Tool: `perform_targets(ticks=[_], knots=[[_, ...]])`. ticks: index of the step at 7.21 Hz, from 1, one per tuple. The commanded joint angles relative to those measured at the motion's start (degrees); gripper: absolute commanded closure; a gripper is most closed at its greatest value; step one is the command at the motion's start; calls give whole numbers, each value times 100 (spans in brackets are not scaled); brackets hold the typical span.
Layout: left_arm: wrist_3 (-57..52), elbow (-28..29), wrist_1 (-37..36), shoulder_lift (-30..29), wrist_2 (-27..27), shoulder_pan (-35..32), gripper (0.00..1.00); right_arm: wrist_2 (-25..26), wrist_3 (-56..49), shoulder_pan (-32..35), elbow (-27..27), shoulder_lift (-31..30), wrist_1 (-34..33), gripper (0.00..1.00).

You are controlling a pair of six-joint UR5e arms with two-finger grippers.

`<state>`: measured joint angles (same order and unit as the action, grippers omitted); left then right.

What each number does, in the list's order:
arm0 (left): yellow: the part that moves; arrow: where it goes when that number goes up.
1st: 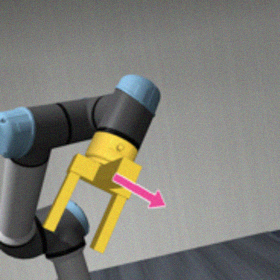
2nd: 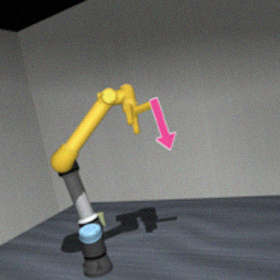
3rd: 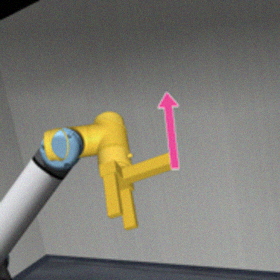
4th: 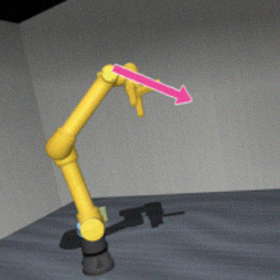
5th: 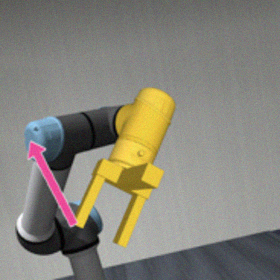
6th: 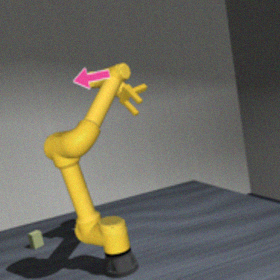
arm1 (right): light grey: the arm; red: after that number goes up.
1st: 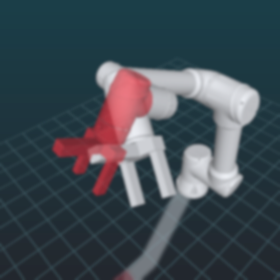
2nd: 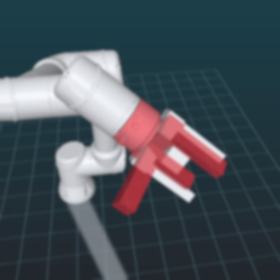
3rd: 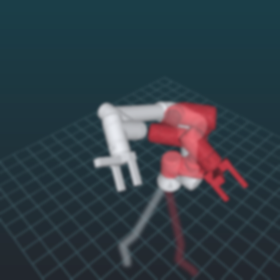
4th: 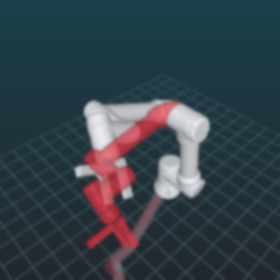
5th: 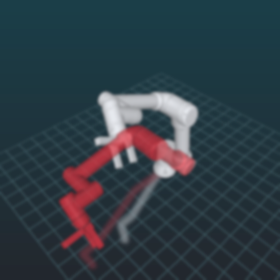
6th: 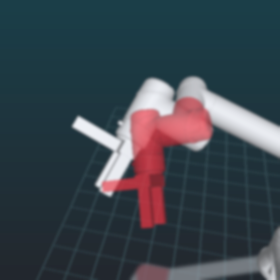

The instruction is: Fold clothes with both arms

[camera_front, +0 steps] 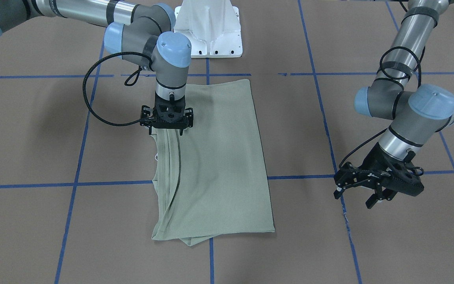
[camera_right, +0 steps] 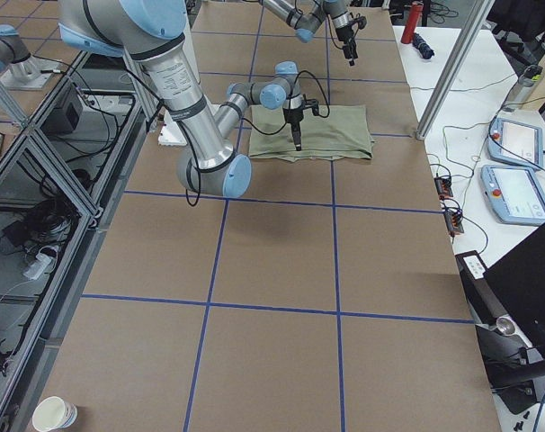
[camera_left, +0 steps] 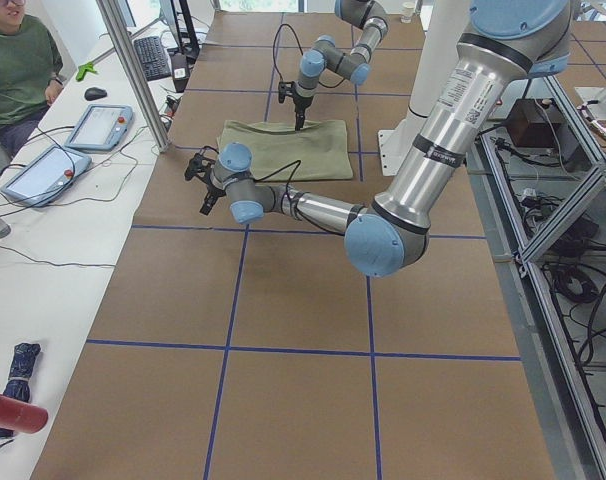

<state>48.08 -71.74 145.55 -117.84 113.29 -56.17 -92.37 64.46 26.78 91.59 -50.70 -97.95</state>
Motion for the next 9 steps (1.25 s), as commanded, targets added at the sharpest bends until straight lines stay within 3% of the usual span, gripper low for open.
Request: perform_targets(ticks=[1, 4, 9], knots=[[0, -7, 0, 6, 0, 1, 0, 0, -4, -33, -115, -1, -13, 0], [0, -7, 0, 6, 0, 1, 0, -9, -213, -15, -115, -88, -74, 0], [0, -68, 0, 6, 0, 1, 0, -141, -1268, 652, 122, -651, -58, 0]])
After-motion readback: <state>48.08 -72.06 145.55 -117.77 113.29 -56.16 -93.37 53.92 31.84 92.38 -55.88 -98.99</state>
